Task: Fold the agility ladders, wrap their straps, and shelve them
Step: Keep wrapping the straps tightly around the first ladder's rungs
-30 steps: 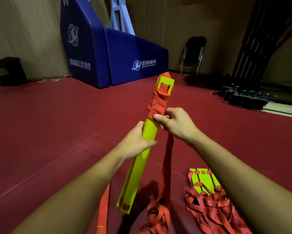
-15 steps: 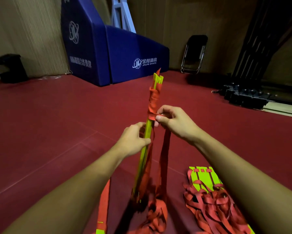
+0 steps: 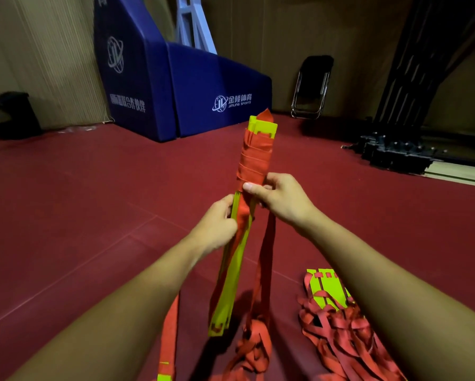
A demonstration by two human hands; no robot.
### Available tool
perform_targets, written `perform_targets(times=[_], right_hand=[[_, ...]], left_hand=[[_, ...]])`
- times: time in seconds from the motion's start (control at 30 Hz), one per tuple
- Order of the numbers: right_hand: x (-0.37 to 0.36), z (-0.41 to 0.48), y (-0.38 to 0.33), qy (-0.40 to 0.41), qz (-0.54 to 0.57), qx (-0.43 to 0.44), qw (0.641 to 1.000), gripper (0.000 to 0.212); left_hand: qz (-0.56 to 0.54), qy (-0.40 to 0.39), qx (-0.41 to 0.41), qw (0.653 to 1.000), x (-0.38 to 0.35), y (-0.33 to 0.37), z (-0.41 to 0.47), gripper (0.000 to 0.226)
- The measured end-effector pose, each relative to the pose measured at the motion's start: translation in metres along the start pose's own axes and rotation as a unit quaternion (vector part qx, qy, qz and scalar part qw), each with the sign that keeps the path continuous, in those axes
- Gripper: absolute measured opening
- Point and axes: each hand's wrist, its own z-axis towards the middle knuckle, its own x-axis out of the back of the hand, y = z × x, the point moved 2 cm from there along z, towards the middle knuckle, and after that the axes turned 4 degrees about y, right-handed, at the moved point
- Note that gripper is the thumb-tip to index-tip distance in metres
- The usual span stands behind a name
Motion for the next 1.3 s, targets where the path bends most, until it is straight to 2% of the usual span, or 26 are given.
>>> perform_targets(times=[0.1,0.17,0.27,0.43,0.5,0.53,0.63,0.7,0.8,0.87,1.0,1.2,1.3], right_hand=[[-0.001,0.0,-0.005,0.034,-0.054,-0.002,0.998,0.038],[-0.002,0.0,-0.005,0.055,-0.091,-0.01,0.994,0.047],[-0.002,0.001,0.0,0.093,-0.1,-0.048,0.989,0.056],[0.003,-0.002,0.001,0.146,-0.129,-0.097,0.976,0.06],[0.004,-0.003,-0.002,0.126,-0.127,-0.091,0.98,0.055],[0.004,-0.005,-0.004,0.09,-0.098,-0.081,0.988,0.049],[0.003,-0.008,-0.008,-0.053,0.076,-0.071,0.993,0.02],[0.006,-0.008,-0.007,-0.08,0.119,-0.066,0.987,0.013],[0.01,-0.007,-0.006,-0.068,0.105,-0.041,0.991,0.011],[0.012,-0.006,-0.004,-0.044,0.077,-0.031,0.996,0.022],[0.003,-0.002,-0.001,0.015,0.014,0.002,1.0,0.027],[-0.004,-0.002,0.007,0.111,-0.093,-0.021,0.989,0.048],[-0.003,-0.003,0.005,0.142,-0.138,-0.026,0.98,0.054]], left_hand=[[0.079,-0.001,0.029,0.996,-0.003,0.002,-0.002,0.041],[0.136,0.01,0.033,0.99,-0.006,0.0,-0.003,0.051],[0.264,0.042,0.007,0.964,-0.008,-0.005,-0.004,0.053],[0.366,0.104,-0.02,0.925,-0.006,-0.004,0.0,0.047],[0.358,0.101,-0.026,0.928,-0.005,-0.006,0.003,0.039],[0.34,0.096,-0.024,0.935,-0.004,-0.008,0.005,0.033],[0.284,0.09,-0.014,0.955,0.002,-0.014,0.007,0.015],[0.255,0.068,-0.005,0.965,0.002,-0.016,0.009,0.005],[0.184,0.032,0.007,0.982,0.001,-0.02,0.013,0.033],[0.148,0.021,0.007,0.989,0.001,-0.033,0.022,0.052],[0.205,0.059,-0.001,0.977,-0.004,-0.012,0.01,0.066],[0.39,0.13,0.025,0.911,-0.011,-0.003,-0.002,0.061],[0.371,0.133,0.007,0.919,-0.01,-0.002,0.001,0.043]])
